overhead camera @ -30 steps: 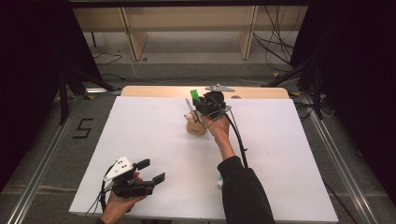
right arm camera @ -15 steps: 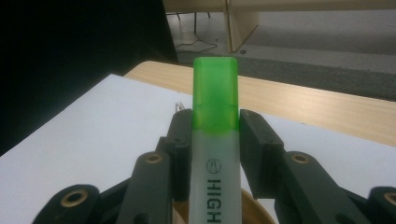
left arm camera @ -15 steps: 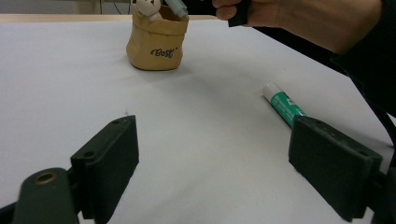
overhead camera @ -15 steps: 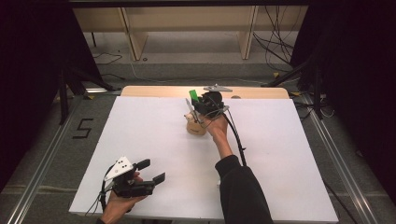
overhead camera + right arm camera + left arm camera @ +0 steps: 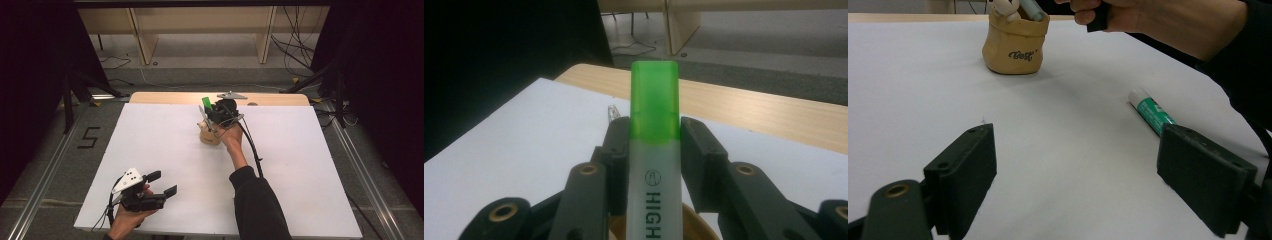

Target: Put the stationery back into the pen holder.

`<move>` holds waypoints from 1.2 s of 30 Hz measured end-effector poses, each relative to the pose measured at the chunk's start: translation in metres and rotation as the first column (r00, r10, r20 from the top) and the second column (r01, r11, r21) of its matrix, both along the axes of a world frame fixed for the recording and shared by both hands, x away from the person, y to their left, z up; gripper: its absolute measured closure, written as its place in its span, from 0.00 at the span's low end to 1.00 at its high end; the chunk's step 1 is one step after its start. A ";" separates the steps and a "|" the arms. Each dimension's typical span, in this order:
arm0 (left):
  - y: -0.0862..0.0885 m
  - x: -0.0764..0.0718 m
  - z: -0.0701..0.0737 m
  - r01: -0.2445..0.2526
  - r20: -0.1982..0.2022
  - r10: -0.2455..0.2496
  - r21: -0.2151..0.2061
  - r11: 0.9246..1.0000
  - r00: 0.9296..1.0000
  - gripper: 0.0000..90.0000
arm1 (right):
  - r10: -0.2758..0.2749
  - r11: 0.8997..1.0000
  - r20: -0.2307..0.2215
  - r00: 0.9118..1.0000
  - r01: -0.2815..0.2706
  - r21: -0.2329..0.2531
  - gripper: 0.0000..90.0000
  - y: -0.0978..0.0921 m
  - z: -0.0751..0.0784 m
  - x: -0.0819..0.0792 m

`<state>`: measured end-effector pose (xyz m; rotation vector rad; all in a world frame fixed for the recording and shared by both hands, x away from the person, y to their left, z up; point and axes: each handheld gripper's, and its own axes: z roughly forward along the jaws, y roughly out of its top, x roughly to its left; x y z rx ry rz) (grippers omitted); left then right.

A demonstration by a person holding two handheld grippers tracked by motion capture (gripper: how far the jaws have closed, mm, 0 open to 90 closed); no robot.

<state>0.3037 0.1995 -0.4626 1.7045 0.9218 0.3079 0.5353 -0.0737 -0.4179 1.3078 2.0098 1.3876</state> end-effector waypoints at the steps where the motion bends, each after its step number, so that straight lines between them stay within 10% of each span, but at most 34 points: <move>1: 0.000 0.000 0.000 0.000 0.000 0.000 0.000 1.000 1.000 0.18 | 0.000 1.000 -0.001 1.000 0.000 0.001 0.75 0.000 0.000 0.000; 36: -0.001 -0.001 0.001 0.003 0.003 -0.003 0.002 1.000 1.000 0.18 | -0.003 0.999 0.019 1.000 0.004 -0.040 0.74 0.002 -0.006 -0.004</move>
